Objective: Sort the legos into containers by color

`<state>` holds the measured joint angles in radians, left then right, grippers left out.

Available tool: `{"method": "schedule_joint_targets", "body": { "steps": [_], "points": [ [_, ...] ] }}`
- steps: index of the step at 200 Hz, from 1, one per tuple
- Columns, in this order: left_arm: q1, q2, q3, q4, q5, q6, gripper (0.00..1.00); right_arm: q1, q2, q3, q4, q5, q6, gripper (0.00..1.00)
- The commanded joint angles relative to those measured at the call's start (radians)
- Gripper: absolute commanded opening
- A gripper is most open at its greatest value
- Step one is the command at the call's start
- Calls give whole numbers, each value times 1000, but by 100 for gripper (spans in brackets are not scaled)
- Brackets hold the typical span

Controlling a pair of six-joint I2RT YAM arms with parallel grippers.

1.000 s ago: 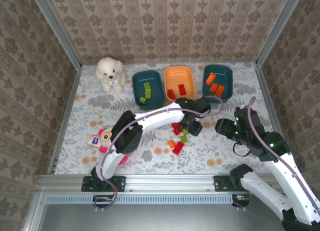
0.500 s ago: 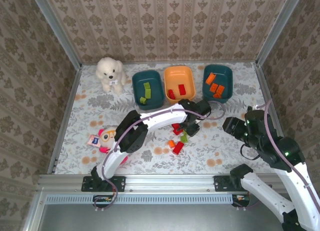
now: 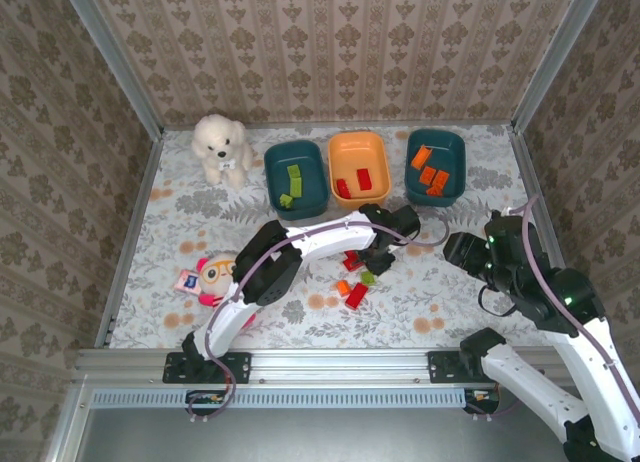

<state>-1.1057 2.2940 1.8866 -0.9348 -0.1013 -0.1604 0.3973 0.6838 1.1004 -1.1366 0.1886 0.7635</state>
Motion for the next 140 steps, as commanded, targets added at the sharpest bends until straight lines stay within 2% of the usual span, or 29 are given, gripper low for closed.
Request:
{"method": "schedule_joint_targets", "body": {
  "steps": [1,21,54,69,99,140],
  "points": [
    [-6,-16,19,-3,-36,4,15,-4,16,9,-8,14,10,65],
    [3,-57,61,-9,-63,-29,8,-6,31,12,6,5,2,65],
    [79,-181,72,-4,-132,-111,7,-5,74,15,46,-18,-20,65],
    [152,-239,44,1,-142,-148,7,-6,104,2,97,-73,-43,66],
    [328,-298,-18,13,-103,-205,7,-7,213,-30,225,-282,-82,66],
    [533,-211,-1,56,48,-244,8,-6,371,-32,352,-485,-124,66]
  ]
}}
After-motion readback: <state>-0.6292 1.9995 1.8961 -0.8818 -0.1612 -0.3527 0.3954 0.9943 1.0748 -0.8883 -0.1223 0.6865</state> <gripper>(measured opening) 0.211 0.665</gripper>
